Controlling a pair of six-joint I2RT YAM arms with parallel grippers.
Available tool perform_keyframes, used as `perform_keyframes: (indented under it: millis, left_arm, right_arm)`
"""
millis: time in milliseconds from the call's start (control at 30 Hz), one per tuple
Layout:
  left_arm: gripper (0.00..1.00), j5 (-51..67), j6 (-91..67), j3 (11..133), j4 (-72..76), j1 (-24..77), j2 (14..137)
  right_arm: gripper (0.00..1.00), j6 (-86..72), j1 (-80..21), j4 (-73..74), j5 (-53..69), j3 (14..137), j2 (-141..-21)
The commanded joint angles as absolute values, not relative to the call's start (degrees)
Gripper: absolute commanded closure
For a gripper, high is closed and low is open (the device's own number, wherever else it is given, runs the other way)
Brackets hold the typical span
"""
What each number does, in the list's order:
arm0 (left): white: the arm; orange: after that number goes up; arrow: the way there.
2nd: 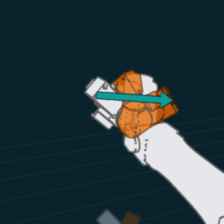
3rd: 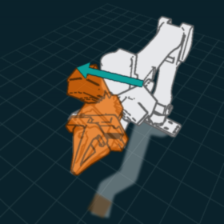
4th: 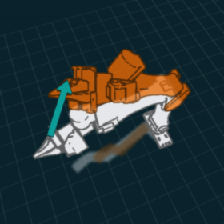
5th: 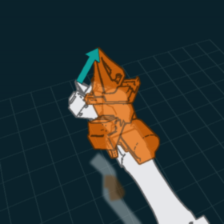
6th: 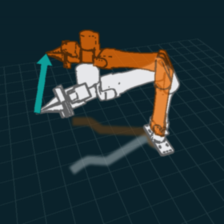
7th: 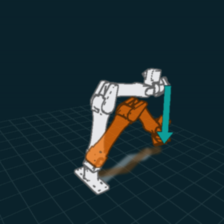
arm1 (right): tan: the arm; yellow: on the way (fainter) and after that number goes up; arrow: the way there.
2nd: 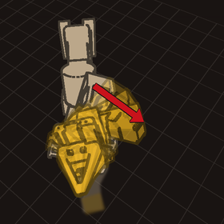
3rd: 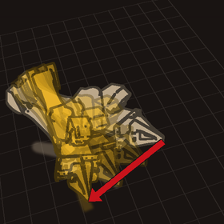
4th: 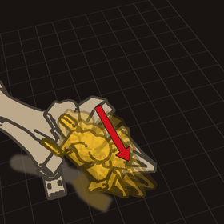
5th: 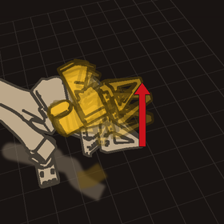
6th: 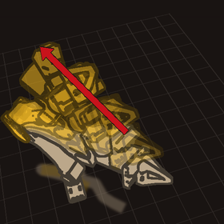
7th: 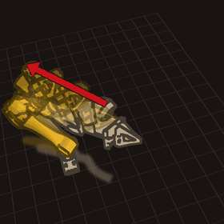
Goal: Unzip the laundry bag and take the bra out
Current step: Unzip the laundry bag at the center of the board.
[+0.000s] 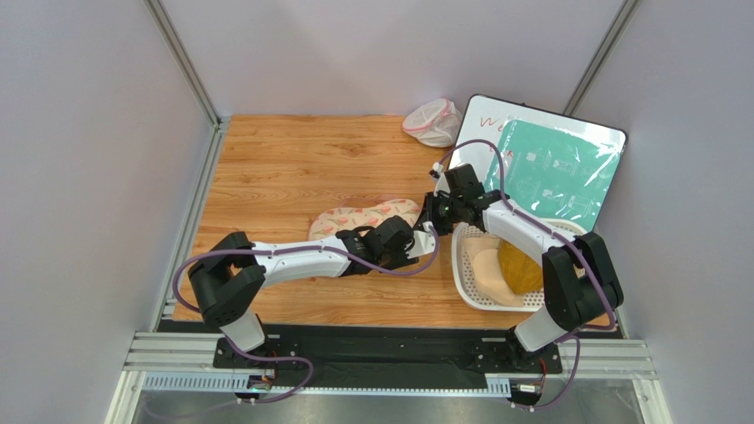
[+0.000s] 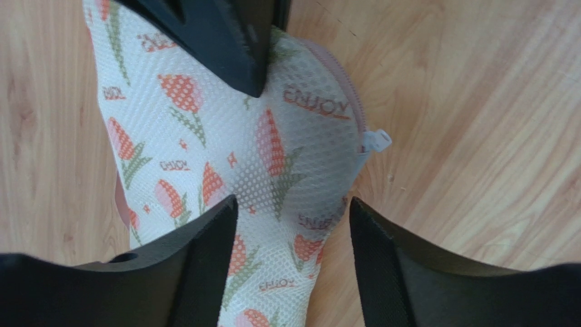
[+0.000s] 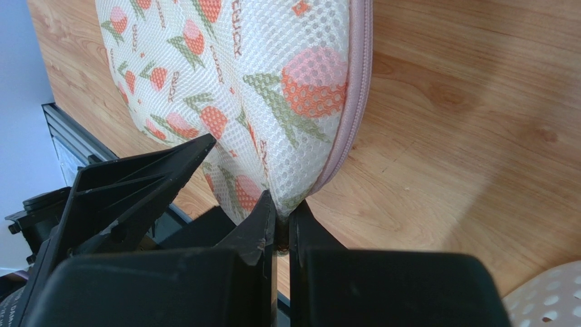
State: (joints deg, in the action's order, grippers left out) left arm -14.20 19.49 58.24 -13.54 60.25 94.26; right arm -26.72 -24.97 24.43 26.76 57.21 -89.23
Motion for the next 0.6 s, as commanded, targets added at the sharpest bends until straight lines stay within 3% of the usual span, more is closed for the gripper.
perform_keyframes:
  millis: [0,200,300,467,567]
  left_arm:
    - [0.43,-19.1,21.8,60.1,-8.4,60.4,95.3]
    - [0.74,-24.2,21.2,61.1,-7.9,60.4,97.7]
    - [1.00,-24.7,21.0,61.3,-8.2,60.4,97.9]
    - [1.00,-21.7,19.7,62.0,-10.3,60.5,96.5]
    - [1.00,-19.4,18.6,63.3,-13.7,60.5,95.1]
  right_arm:
    - [0.99,-25.8,-23.9,24.3,29.2,57.4,-86.7]
    - [0.99,-26.0,-23.9,24.6,29.6,57.2,-85.8]
    - [0.98,-25.9,-23.7,24.7,29.6,56.8,-85.8]
    - [0.95,-26.0,-23.5,24.9,30.1,56.6,-85.9]
    - [0.63,-25.6,-23.5,25.3,29.8,56.3,-85.6]
